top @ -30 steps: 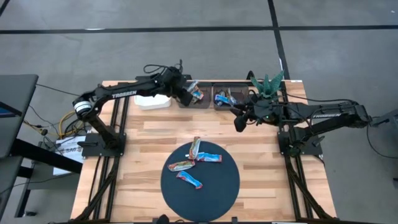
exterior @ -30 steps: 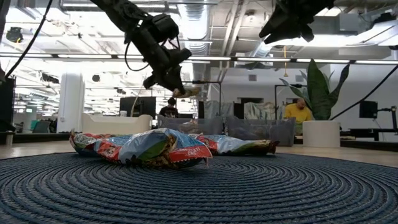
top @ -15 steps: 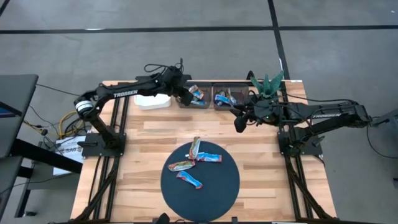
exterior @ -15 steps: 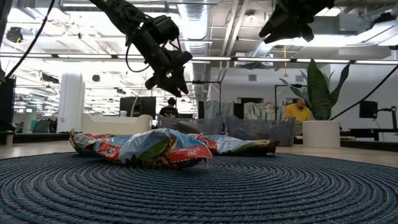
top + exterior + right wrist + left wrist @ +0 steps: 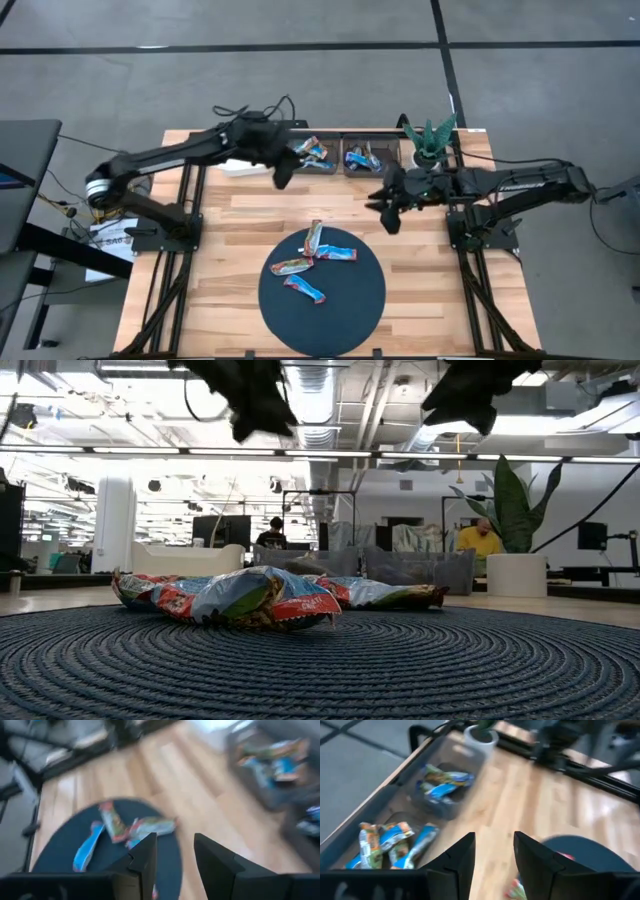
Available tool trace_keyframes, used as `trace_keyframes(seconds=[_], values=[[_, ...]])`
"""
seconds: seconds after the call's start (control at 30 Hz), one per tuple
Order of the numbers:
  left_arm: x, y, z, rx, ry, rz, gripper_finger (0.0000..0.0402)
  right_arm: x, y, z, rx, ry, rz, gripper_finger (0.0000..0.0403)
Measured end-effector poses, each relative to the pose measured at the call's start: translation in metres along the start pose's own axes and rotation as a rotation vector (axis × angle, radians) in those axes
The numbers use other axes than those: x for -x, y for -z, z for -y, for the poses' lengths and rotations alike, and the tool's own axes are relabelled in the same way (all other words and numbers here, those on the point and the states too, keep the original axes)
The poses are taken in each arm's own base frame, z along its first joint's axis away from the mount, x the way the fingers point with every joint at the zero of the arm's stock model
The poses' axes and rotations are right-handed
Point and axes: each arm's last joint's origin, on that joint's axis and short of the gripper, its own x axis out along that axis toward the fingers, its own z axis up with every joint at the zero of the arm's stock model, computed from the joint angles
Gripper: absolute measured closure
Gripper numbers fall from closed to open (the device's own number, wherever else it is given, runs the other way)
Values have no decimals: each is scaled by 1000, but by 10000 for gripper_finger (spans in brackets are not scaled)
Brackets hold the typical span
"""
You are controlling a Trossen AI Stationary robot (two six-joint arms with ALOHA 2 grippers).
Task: Pick and place Granola Bars by type
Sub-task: Put the red granola bar into the white bin
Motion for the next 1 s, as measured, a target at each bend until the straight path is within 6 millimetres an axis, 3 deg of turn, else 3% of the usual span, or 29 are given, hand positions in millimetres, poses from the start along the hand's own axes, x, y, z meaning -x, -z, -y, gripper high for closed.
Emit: trace_keyframes(seconds=[0.3,0.57,1.0], values=[[69,2,50,-10,128,89,281,-53,22,-34,120,-129,-272,281],[119,10,75,-9,96,258,281,-93,29,-51,198,-112,-372,281],[121,43,77,104,175,276,281,-150,46,-58,236,-74,-479,281]])
